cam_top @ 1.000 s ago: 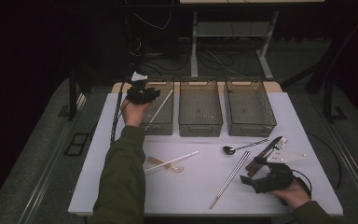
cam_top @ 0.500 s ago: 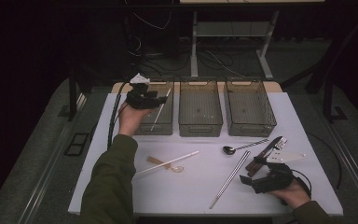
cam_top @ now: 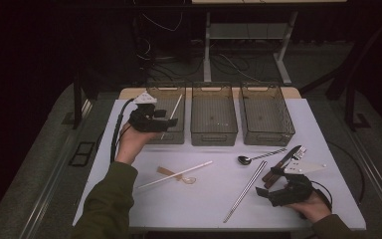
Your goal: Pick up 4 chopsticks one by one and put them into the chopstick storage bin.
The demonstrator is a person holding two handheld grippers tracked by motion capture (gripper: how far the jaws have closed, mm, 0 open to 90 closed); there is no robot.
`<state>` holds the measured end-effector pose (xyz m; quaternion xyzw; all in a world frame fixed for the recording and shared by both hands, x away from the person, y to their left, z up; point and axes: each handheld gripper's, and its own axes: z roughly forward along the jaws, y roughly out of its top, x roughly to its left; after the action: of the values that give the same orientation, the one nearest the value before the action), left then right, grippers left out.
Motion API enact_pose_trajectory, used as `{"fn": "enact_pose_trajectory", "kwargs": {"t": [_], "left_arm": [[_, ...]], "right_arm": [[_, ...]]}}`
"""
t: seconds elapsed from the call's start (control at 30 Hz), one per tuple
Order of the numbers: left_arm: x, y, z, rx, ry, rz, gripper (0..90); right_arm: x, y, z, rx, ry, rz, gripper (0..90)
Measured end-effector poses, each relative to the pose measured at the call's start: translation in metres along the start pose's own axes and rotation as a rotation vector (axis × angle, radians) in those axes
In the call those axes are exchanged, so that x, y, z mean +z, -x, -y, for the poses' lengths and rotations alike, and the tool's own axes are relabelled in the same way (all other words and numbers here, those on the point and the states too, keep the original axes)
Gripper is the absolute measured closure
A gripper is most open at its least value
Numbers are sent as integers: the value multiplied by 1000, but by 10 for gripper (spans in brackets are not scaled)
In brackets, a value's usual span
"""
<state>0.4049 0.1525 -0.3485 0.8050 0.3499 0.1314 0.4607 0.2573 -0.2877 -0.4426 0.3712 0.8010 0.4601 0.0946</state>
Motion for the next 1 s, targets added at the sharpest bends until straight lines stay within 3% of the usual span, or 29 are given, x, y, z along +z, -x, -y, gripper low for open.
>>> {"fn": "enact_pose_trajectory", "kwargs": {"t": [0.33,0.57,1.0], "left_arm": [[-6,22,17,33,-3,33,343],[-3,38,37,56,-15,58,329],[-2,54,65,65,-57,93,283]], "right_arm": [[0,0,0,2,1,2,23],[0,0,0,6,0,0,23],[0,1,0,5,-2,1,23]]}}
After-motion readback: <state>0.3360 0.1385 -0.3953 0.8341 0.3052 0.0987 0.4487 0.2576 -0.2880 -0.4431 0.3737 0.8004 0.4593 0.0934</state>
